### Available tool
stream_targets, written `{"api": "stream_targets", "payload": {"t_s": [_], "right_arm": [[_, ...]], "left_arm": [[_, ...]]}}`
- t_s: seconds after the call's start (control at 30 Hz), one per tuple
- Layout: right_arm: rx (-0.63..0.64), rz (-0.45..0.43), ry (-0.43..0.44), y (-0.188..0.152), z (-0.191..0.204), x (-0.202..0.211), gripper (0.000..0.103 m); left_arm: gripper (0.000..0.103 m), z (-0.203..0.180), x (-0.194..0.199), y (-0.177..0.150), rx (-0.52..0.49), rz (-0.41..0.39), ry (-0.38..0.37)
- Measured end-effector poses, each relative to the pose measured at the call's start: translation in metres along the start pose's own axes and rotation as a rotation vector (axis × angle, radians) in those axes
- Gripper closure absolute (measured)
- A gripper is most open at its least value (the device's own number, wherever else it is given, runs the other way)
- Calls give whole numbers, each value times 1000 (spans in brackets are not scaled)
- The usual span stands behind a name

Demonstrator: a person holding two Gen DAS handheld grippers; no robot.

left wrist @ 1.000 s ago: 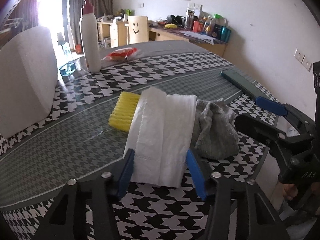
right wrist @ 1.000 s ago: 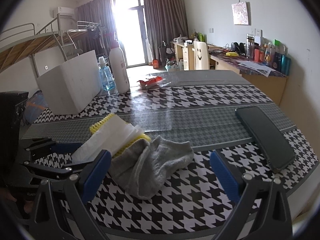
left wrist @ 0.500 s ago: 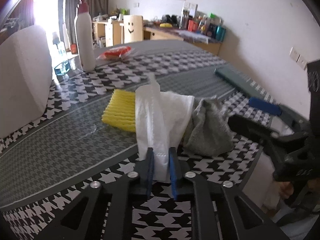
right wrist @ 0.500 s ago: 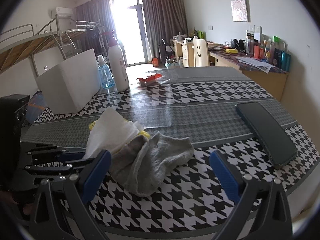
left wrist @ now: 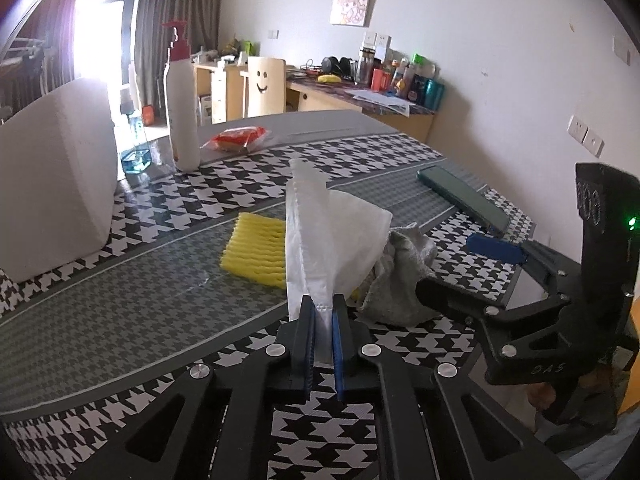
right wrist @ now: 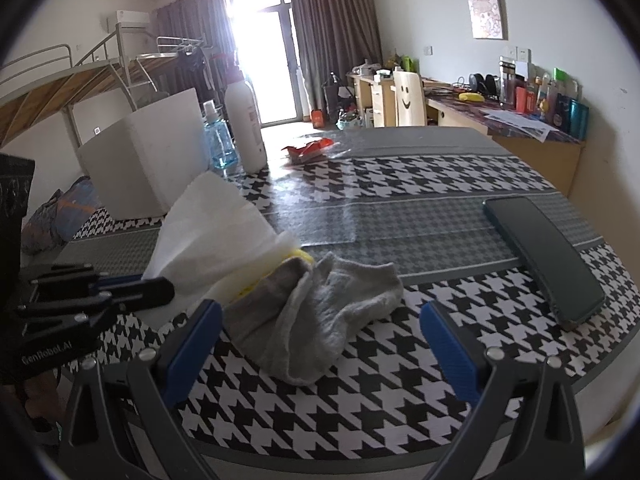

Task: Organize soft objects
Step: 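Grasp the grey cloth with the right tool while the left tool holds the tissues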

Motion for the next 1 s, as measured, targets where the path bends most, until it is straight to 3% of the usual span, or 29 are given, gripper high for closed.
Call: {"api": "stream_targets", "payload": {"t_s": [0.27, 0.6, 0.7, 0.93, 1.0], "right_arm": [[6, 21, 14, -3, 4, -5, 7], [6, 70, 35, -7, 4, -16, 31], [5, 84, 37, -10, 5, -19, 33], [20, 123, 17, -15, 6, -26, 57], [26, 127, 8, -15, 6, -26, 59]], "left_arm": [[95, 13, 15, 2, 29, -35, 24], [95, 16, 15, 3, 36, -38, 33], [95, 17, 15, 3, 43, -35, 34], [95, 20, 14, 1, 59, -30, 44], [95, 21, 14, 0, 58, -27, 43]]}}
Point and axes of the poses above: each gripper's, at about its wrist camera, not at the fingertips, and x roughly against the way its jaws point, z to its left, y to its top, the point moved 4 cm from there along -x, roughly the way its jaws point, and after that the axes turned 11 degrees about y, right-handed, at the moved point
